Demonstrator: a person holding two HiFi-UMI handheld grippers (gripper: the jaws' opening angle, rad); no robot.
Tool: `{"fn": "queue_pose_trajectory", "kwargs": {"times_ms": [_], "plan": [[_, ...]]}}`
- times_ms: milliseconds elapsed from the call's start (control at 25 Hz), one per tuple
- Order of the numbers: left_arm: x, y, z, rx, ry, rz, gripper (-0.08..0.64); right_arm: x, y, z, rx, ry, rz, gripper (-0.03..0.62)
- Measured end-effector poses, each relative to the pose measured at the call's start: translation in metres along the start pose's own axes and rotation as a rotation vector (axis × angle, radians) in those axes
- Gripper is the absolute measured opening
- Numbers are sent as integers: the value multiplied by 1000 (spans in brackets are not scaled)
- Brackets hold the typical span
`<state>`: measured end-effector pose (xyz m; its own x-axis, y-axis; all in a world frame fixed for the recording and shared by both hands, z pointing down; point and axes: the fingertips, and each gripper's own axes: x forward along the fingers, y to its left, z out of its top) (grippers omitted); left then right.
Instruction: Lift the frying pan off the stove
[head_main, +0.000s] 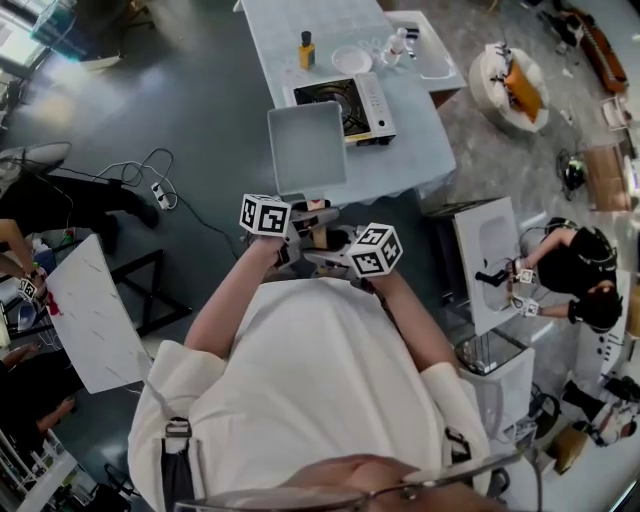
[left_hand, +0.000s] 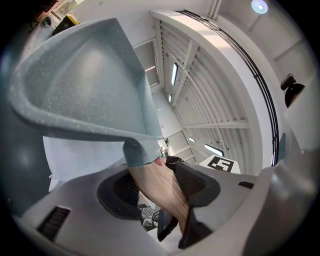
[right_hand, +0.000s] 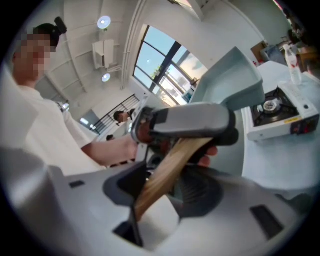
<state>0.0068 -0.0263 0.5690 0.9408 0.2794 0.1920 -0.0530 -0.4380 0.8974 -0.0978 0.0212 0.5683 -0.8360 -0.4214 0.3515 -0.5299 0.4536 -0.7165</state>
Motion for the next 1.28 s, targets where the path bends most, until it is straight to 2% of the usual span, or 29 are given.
{"fn": "queue_pose_trajectory", "kwargs": {"times_ms": [400,1280], "plan": [[-35,-5,5,18,42,-4,232,30,21,19,28,-72,0,213],[-56,-14,1,29,36,-4,232,43,39,19,10,-69,1,213]]}}
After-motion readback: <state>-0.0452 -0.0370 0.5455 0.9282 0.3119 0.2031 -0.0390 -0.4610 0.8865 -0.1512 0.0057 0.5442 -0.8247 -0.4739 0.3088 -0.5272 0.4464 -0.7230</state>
